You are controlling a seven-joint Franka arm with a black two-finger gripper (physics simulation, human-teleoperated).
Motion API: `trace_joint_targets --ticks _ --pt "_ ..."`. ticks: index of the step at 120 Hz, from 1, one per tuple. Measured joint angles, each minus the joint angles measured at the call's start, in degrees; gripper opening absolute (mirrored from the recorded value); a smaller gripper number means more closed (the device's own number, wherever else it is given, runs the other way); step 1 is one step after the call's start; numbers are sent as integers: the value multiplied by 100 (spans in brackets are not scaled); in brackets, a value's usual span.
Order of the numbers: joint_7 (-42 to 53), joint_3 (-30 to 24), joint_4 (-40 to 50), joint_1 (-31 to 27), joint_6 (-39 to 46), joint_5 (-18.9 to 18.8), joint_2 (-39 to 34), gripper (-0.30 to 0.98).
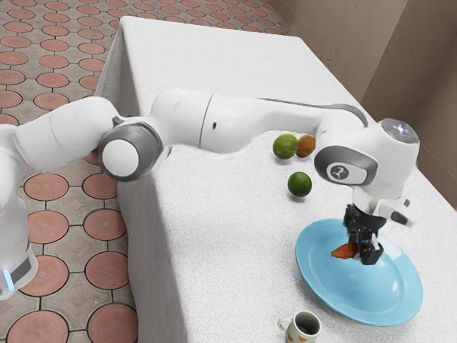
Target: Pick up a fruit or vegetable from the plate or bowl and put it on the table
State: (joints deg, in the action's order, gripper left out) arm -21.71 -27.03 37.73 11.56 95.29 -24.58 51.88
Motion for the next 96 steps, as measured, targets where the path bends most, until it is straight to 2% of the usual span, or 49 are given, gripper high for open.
trace_joint_targets --ticks 7,19,27,42,57,72,84,96 --pt "36 16 -17 -299 -46 -197 -205 15" --pt "183 44 -19 -1408 -224 -378 -426 15" --pt "302 50 -52 -1786 -288 -435 -415 15" --pt "579 28 -466 -1773 131 -598 -85 15" --pt "880 7 -563 -1757 1035 -663 712 10" --pt "1131 3 -568 -1659 1682 -690 877 10" --pt "1310 5 -542 -1677 1999 -592 918 38" --pt "1490 6 -534 -1660 2120 -496 875 54"
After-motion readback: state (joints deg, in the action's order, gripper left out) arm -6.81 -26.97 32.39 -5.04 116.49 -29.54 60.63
